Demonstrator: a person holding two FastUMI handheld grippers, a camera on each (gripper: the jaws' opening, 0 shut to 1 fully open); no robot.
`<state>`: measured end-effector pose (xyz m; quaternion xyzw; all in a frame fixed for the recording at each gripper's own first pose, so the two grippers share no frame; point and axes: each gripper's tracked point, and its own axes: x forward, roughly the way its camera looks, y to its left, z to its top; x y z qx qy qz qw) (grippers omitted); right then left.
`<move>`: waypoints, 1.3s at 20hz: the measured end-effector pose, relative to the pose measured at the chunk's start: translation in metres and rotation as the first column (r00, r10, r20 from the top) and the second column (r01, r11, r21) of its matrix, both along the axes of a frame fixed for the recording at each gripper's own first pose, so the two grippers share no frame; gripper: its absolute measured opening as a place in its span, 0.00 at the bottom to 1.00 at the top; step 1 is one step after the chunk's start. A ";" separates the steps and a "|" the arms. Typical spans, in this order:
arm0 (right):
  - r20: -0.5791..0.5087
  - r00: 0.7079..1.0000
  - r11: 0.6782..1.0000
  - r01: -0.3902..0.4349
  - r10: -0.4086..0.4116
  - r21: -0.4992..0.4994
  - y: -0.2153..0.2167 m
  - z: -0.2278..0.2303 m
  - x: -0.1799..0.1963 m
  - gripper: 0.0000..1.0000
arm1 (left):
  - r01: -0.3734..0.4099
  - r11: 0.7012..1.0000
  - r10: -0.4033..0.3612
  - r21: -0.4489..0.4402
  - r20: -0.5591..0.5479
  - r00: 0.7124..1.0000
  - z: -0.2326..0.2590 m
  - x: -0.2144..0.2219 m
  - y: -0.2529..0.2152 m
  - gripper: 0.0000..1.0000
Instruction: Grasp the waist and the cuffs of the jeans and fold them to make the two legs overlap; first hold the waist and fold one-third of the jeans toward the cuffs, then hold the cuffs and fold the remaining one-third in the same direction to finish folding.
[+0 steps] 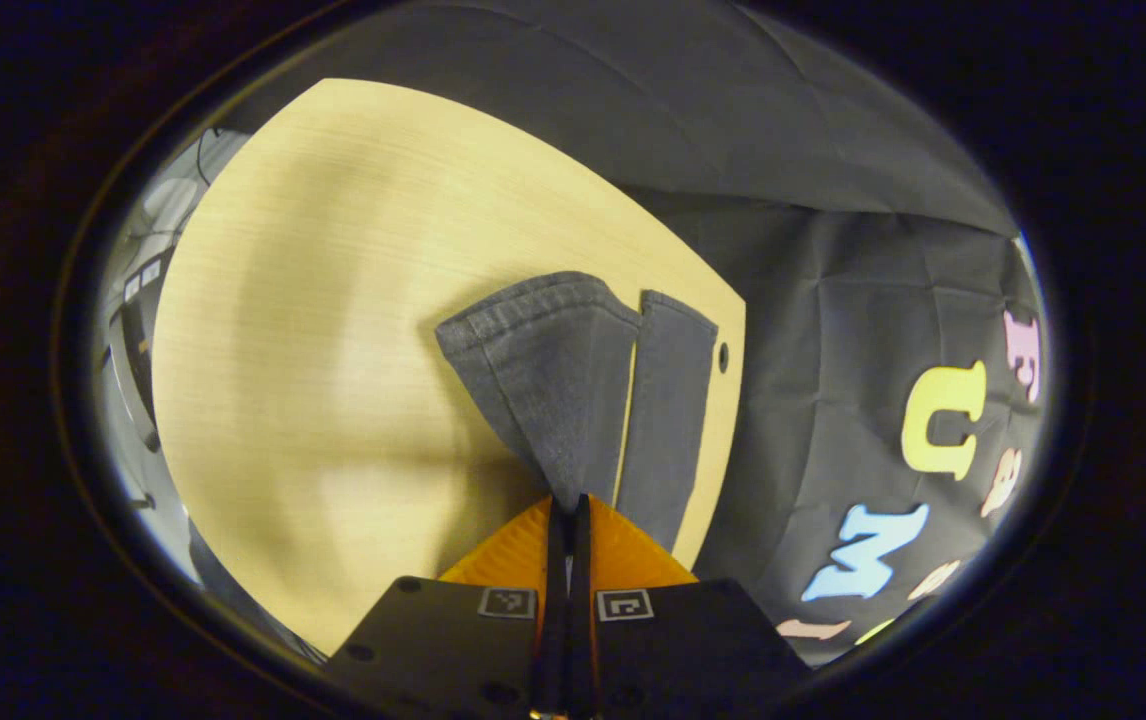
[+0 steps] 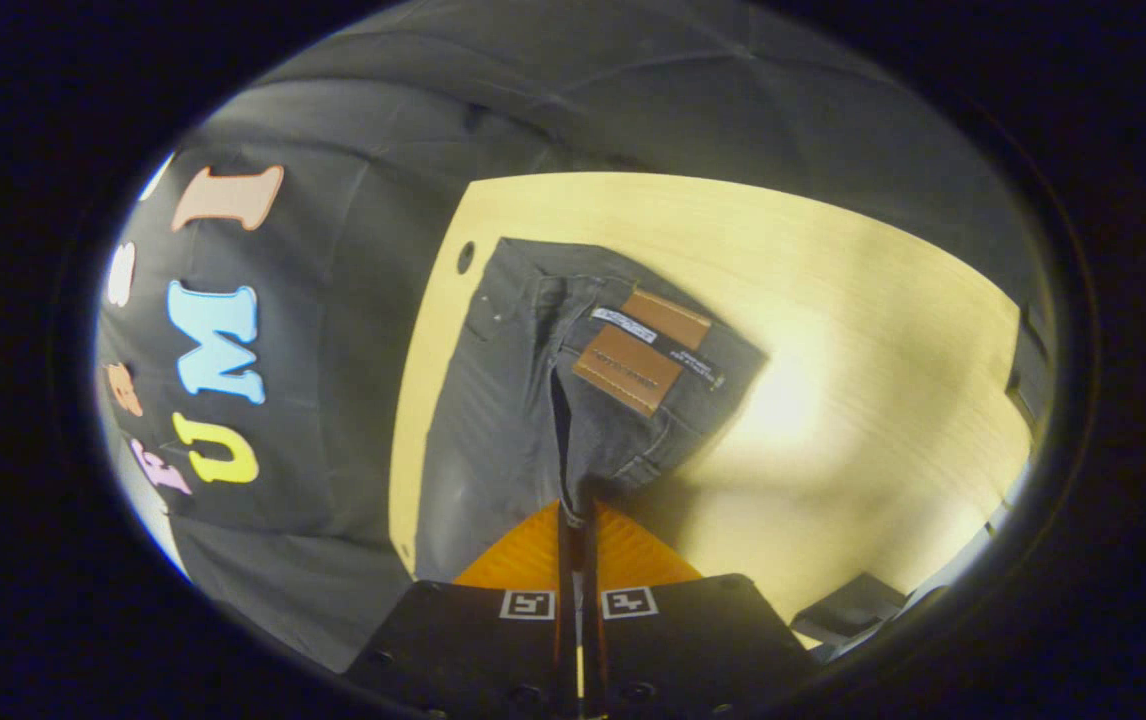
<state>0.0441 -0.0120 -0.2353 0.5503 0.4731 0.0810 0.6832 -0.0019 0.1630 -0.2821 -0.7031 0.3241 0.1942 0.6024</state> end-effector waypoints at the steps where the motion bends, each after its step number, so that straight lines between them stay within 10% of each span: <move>1: 0.013 0.999 0.999 -0.036 0.036 0.022 0.003 0.012 0.005 0.02 | -0.007 1.000 0.007 -0.002 0.002 1.000 0.009 0.004 0.001 0.08; 11: 0.126 0.986 0.974 -0.136 0.114 0.184 0.012 0.135 0.118 0.02 | -0.052 0.991 0.060 -0.121 0.065 0.996 0.090 0.106 -0.003 0.08; 26: 0.199 0.979 0.993 0.018 -0.041 0.119 0.060 0.064 0.248 0.02 | 0.171 0.985 -0.174 0.033 0.125 0.977 0.036 0.260 -0.032 0.08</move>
